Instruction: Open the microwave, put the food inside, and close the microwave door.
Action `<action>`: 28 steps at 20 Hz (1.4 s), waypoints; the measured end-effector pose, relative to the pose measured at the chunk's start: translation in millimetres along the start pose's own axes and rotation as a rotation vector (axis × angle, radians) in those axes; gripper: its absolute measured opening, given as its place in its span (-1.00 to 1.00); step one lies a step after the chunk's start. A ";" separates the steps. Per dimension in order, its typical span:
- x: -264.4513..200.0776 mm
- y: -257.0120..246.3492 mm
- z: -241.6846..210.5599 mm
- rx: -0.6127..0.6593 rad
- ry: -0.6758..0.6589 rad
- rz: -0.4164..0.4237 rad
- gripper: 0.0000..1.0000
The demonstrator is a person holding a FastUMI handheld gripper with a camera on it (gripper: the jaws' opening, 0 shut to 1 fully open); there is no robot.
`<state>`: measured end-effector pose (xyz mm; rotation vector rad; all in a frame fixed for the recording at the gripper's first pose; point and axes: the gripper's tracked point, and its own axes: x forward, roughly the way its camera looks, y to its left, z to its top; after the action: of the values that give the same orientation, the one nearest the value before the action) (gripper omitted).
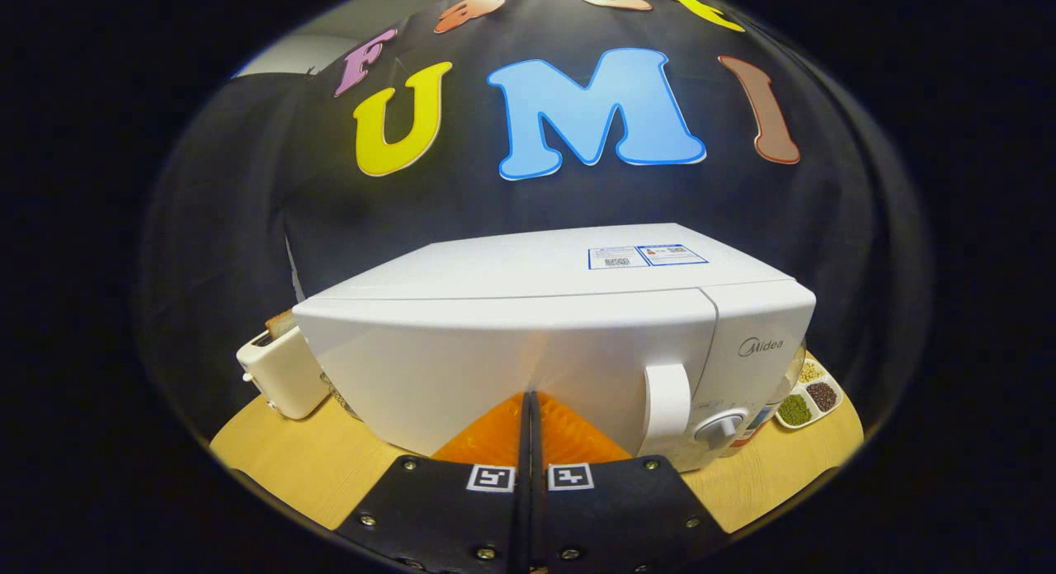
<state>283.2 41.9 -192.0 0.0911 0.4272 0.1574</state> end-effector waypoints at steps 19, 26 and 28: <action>-269.5 46.8 18.1 -0.043 -0.254 -0.112 -0.99; -356.6 63.0 -3.0 -0.068 -0.318 -0.105 0.27; -375.6 62.3 -8.3 -0.088 -0.335 -0.119 0.91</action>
<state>-65.8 39.5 -39.9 0.0041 0.0904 0.0417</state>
